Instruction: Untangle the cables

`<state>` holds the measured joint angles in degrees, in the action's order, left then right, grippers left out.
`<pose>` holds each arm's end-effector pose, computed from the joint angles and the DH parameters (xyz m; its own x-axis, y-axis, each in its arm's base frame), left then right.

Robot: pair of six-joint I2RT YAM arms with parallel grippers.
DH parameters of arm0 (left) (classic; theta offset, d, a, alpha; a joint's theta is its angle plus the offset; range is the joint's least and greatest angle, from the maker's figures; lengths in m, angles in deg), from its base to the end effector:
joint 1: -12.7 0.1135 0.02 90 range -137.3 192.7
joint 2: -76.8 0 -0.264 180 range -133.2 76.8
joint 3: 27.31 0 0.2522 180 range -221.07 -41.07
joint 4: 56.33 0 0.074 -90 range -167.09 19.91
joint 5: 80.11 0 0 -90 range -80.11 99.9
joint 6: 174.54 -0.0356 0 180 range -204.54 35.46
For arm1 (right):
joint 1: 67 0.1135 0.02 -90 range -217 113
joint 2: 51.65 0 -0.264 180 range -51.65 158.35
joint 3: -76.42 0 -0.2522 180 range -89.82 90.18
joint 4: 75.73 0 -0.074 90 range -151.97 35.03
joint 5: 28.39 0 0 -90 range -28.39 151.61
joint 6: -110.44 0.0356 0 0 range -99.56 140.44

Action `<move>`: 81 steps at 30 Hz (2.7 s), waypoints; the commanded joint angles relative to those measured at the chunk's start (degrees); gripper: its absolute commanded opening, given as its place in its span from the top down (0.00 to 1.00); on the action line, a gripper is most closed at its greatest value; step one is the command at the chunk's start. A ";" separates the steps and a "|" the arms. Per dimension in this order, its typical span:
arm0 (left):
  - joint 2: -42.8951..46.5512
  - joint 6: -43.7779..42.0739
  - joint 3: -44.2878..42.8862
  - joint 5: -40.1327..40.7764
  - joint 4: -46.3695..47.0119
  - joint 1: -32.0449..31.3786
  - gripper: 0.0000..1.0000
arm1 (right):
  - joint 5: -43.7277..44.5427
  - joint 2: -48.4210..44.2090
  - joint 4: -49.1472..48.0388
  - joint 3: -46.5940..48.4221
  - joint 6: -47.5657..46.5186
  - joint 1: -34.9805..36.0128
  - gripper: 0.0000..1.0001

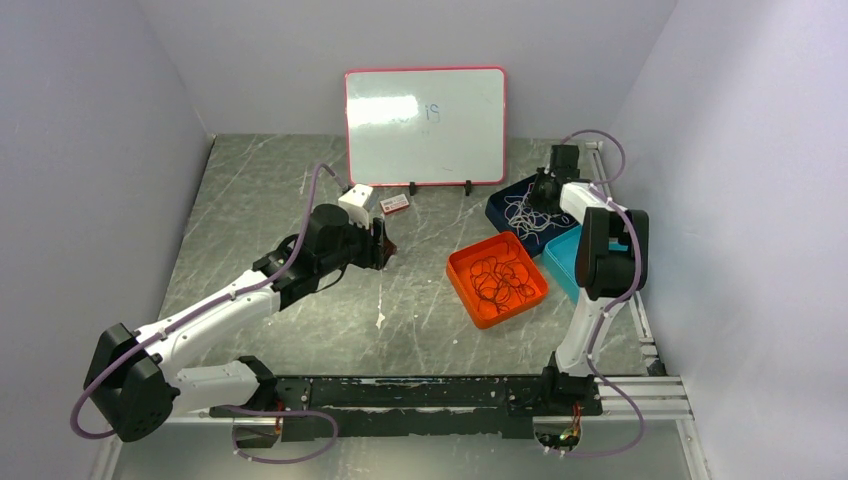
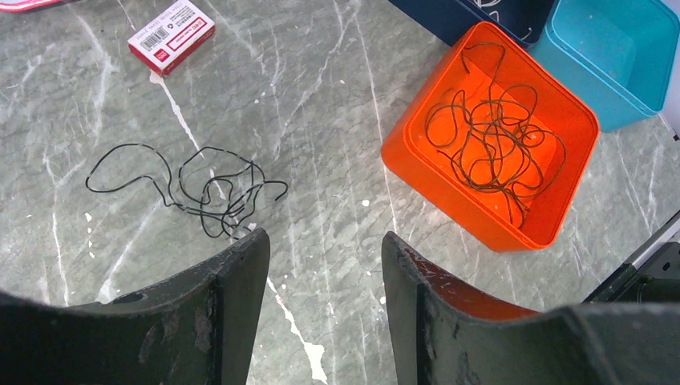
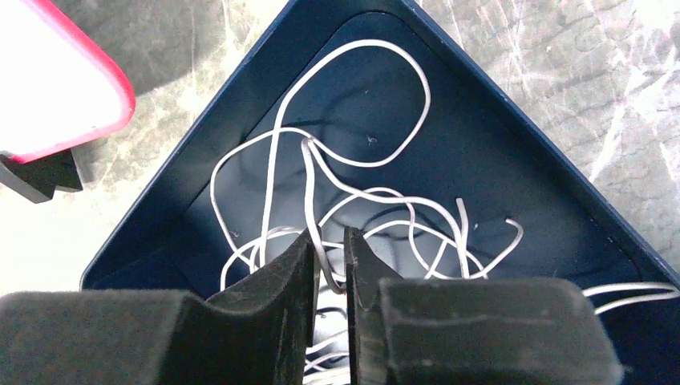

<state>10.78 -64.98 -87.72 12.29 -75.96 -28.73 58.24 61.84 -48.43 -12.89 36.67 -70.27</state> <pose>0.1980 -0.1728 0.2833 -0.5131 0.0067 -0.8583 0.4892 0.8240 -0.2860 0.4274 -0.0223 0.1739 -0.7300 0.3212 -0.6033 0.2326 0.9468 0.2226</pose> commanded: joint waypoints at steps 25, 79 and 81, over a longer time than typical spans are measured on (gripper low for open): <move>0.08 2.55 1.06 1.76 -0.23 2.89 0.39 | 1.98 -19.26 4.29 1.24 -1.39 2.82 0.47; 11.87 4.45 5.96 3.49 -7.02 12.57 0.35 | -32.06 -6.68 -21.27 -10.08 -23.46 39.66 0.94; 12.55 4.29 6.35 3.58 -6.74 12.57 0.35 | -30.80 -8.69 -23.39 -11.96 -22.47 39.59 0.99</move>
<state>22.43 -60.90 -82.23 15.48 -82.84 -16.68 26.19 56.25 -66.94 -23.03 12.65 -30.91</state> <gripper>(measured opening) 0.648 0.055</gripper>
